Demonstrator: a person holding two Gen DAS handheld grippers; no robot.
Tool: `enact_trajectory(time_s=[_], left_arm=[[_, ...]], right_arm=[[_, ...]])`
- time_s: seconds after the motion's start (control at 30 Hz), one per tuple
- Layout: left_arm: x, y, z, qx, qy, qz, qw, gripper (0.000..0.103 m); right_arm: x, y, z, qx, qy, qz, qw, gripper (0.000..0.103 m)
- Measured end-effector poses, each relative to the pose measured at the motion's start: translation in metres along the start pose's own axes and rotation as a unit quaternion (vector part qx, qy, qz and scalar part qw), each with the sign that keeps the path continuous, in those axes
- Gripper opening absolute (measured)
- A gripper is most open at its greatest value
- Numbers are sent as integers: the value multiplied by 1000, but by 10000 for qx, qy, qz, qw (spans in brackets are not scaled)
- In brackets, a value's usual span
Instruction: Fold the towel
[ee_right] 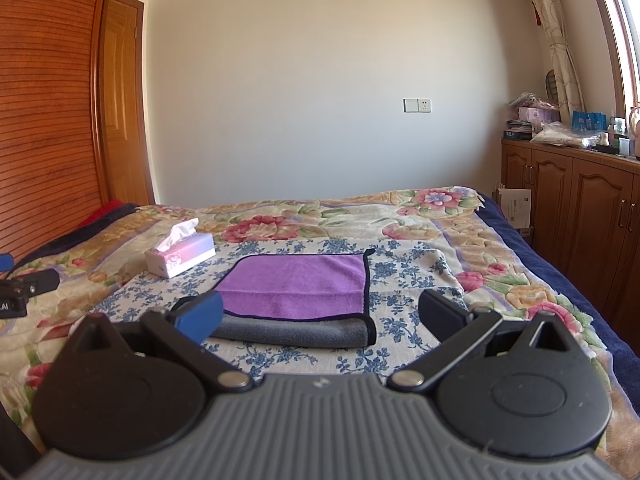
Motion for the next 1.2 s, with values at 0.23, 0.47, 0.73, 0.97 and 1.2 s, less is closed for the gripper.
enact_trajectory(time_s=[0.23, 0.47, 0.73, 0.97, 1.2], left_arm=[[1, 0, 0, 4, -1, -6, 10000, 103], [-1, 3, 0, 4, 27, -65, 10000, 103], [-7, 2, -6, 54, 130, -234, 9996, 103], [-8, -1, -15, 158, 177, -255, 9994, 103], [-9, -5, -30, 279, 80, -308, 9991, 103]], right_arm=[[0, 1, -1, -9, 4, -2, 10000, 103], [1, 2, -3, 13, 2, 7, 10000, 103], [-2, 1, -8, 50, -16, -65, 10000, 103], [-1, 0, -14, 84, -7, -8, 10000, 103], [2, -1, -22, 173, -52, 125, 9998, 103]])
Point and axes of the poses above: each gripper's, at about its wrist camera, not at the fingertips, and z roughly against the way its jaws point, x to its left, y to its underside, the point moved 2 cm from there along -z, roughly the way its jaws point, and after that the axes turned 11 degrees about x, right-handed, at the moved point
